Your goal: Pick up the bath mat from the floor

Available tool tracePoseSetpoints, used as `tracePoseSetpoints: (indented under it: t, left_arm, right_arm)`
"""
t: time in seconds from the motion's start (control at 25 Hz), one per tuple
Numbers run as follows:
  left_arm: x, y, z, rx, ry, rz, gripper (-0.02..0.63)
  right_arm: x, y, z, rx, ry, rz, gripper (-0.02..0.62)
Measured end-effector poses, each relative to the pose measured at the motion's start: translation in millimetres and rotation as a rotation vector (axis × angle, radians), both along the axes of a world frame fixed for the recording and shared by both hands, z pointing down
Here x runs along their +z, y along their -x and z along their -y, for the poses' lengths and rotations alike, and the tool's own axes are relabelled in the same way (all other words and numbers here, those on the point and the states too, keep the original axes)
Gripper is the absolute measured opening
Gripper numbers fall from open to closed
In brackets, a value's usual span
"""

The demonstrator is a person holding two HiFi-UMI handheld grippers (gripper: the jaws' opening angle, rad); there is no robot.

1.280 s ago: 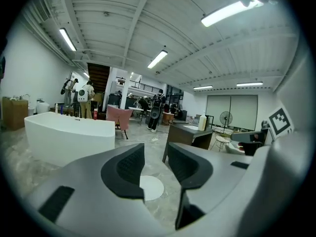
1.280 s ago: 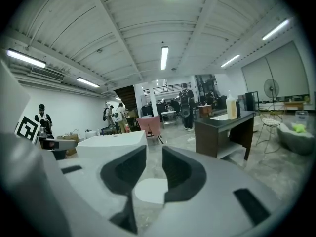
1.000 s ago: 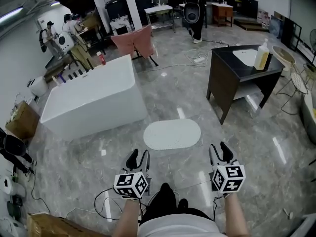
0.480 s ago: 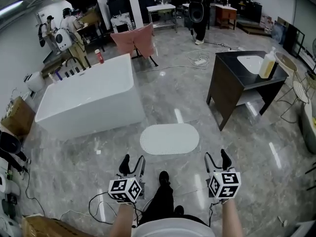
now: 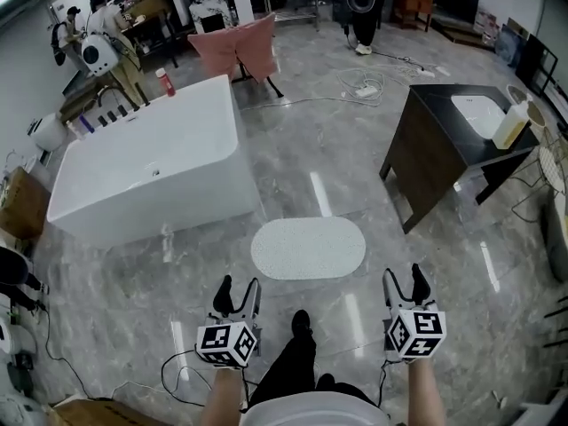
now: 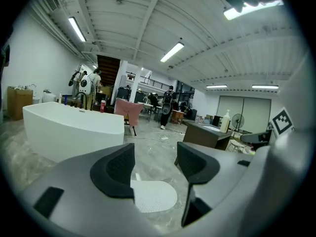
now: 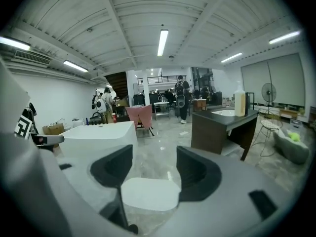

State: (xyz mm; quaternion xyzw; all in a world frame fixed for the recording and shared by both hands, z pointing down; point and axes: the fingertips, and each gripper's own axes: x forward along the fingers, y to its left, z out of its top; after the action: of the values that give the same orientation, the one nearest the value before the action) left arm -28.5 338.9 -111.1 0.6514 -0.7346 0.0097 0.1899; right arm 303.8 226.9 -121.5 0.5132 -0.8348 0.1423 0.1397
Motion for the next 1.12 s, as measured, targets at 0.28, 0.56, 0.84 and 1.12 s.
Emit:
tracePoseSetpoints:
  t: [0.28,0.56,0.84,1.12]
  left_arm:
    - [12.4,58.9,70.8,-0.005,0.005,-0.036,0.253]
    - [24.3,93.9,115.8,-0.012,0.032,0.008,0.235]
    - [49.4,109.2,150.2,-0.046,0.078,0.012,0.227]
    - [71.0,121.0,176.0,-0.067,0.117,0.028,0.227]
  right_arm:
    - [18.5,53.0,63.9,0.0,0.051,-0.032,0.265]
    - [36.5,74.4,109.0,0.025,0.082,-0.069,0.265]
    - [72.3,80.7,144.0,0.012,0.15,-0.104,0.265]
    - [99.8,90.8,180.6,-0.008,0.195,-0.107,0.265]
